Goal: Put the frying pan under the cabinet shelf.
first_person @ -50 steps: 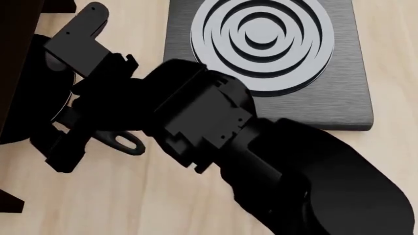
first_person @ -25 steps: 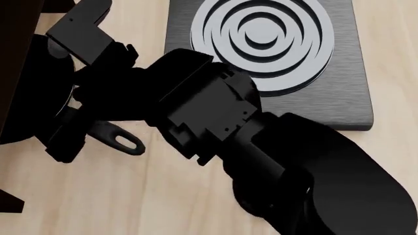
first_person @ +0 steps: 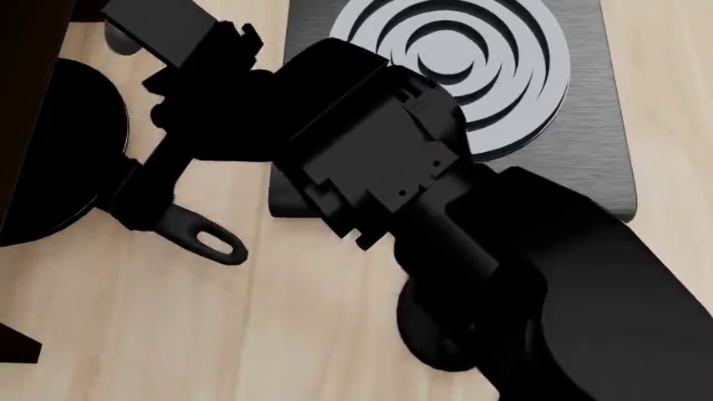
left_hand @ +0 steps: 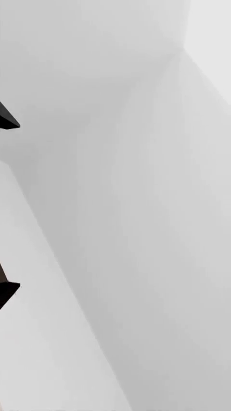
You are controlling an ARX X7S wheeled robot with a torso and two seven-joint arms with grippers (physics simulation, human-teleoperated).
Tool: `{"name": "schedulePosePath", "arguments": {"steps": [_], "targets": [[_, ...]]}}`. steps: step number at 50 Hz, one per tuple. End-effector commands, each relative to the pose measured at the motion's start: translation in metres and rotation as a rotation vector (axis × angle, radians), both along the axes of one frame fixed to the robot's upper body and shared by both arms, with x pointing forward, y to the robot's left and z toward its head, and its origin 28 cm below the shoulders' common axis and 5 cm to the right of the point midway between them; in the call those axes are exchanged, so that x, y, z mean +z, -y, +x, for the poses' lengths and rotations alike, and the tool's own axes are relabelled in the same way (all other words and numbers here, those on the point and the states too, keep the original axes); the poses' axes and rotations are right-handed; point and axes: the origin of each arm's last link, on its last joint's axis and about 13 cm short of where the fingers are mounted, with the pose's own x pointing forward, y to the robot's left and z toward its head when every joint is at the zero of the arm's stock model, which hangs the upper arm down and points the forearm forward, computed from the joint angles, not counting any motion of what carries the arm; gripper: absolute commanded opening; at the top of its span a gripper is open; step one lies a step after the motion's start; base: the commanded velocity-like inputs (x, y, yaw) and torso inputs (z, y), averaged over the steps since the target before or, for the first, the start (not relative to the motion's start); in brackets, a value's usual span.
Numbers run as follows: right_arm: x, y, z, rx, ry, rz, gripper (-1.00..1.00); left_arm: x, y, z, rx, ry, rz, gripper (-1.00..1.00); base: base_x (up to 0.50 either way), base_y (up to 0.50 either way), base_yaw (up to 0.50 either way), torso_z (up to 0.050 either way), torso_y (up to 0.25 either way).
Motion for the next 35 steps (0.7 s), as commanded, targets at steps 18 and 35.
{"name": "schedulePosePath", "arguments": {"steps": [18,35], "targets": [[0.011,0.017,-0.017,-0.093,0.069,-0.005,1.00,0.001,0.014,0.001,-0.073,0.014,-0.003,1.00,0.00,0.00,0.00,0.000,0.000],[0.016,0.040,-0.047,-0.141,0.108,0.026,1.00,-0.001,0.023,0.010,-0.117,0.000,-0.006,1.00,0.00,0.00,0.00,0.000,0.000]]}}
